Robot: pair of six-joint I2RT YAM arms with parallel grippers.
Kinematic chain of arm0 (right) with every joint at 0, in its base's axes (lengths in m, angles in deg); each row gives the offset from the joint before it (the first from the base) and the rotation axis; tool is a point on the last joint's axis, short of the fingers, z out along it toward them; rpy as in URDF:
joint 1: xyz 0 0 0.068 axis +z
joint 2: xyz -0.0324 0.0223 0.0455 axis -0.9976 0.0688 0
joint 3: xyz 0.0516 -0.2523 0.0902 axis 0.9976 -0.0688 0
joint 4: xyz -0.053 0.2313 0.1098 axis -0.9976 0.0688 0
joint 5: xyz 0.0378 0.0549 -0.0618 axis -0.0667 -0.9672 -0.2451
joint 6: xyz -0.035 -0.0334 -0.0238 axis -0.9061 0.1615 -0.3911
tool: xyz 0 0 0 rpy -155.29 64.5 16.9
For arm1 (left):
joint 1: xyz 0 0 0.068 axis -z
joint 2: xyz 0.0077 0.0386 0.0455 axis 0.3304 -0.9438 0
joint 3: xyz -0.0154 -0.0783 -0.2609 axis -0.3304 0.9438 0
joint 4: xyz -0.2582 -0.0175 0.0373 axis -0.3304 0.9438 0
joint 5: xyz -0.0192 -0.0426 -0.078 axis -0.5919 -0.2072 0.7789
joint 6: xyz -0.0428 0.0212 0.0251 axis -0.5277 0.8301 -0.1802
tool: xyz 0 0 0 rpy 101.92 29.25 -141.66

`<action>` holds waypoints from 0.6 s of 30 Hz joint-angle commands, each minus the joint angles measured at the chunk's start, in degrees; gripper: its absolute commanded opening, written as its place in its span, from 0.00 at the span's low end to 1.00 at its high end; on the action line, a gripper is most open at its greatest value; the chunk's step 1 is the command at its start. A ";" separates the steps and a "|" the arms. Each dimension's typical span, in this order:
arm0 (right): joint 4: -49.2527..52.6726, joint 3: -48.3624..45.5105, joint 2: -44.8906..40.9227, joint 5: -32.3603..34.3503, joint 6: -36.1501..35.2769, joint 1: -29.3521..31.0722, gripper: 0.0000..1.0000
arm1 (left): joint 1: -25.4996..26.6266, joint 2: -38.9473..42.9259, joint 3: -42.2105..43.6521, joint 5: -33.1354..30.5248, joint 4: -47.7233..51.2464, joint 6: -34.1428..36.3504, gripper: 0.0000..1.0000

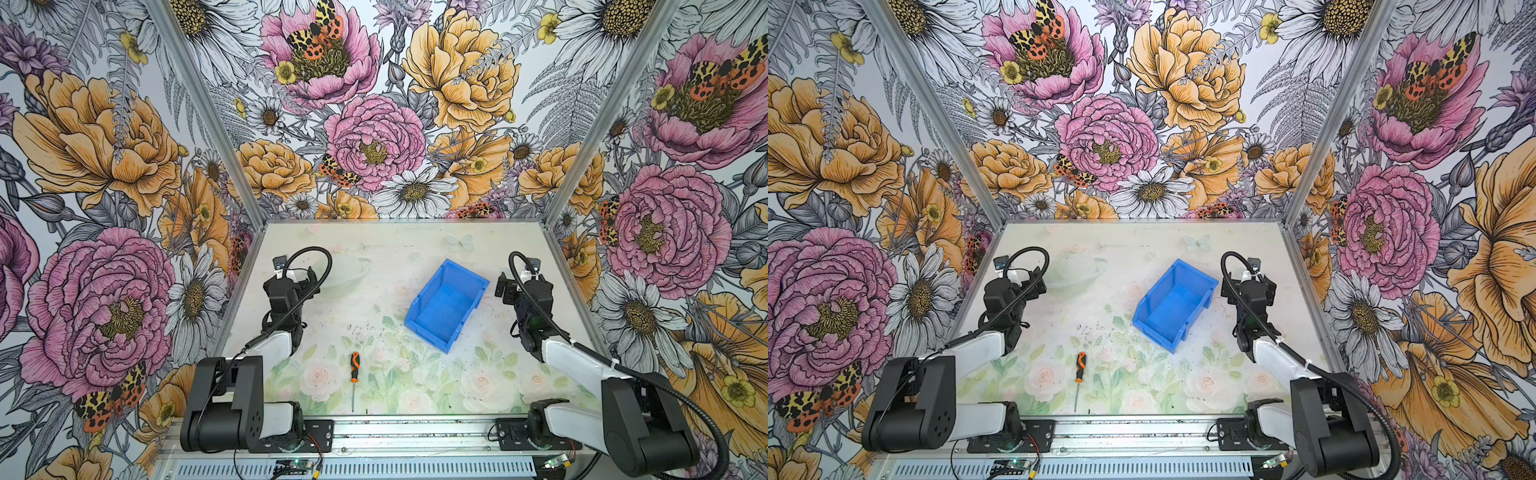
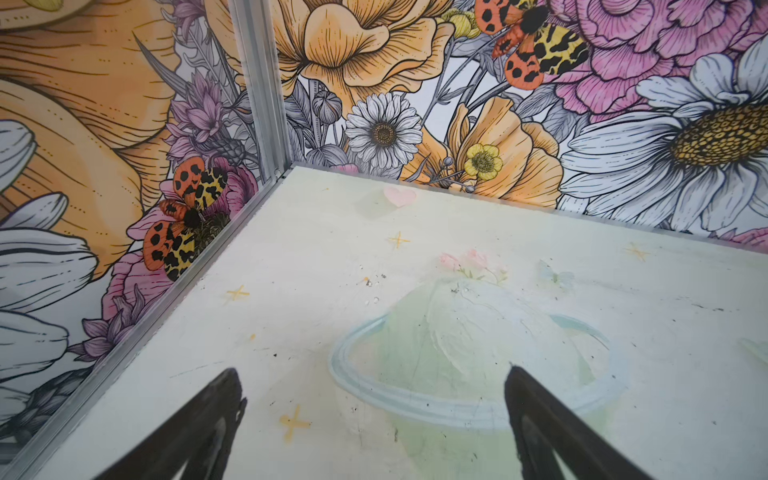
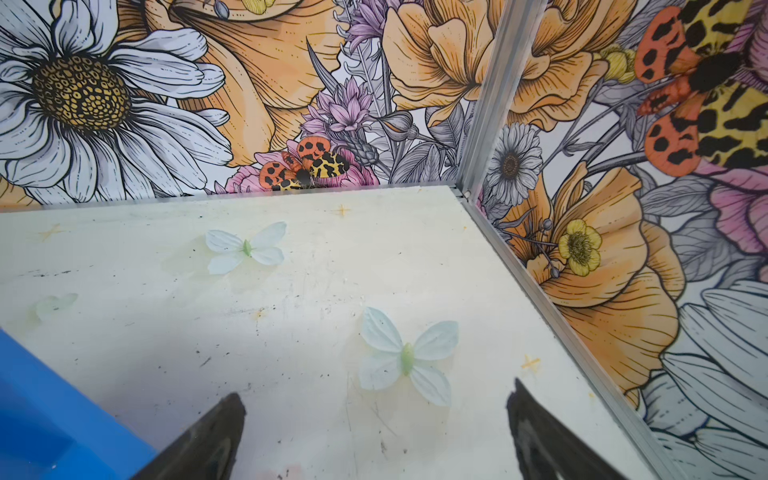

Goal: Put the screwdriver in the bin
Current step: 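Move the left gripper over the screwdriver while the right arm reaches toward the bin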

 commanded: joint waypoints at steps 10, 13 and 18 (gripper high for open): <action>35.68 15.95 -6.07 2.28 10.58 7.05 1.00 | 7.72 1.53 -19.16 4.15 41.76 -7.80 0.99; 36.27 17.60 -6.62 -1.53 9.55 8.50 0.99 | 10.14 1.75 -22.01 7.17 49.47 -9.27 0.99; 37.27 22.24 -4.01 -11.78 6.62 8.90 0.99 | 17.83 4.69 -25.25 5.82 63.35 -11.69 0.99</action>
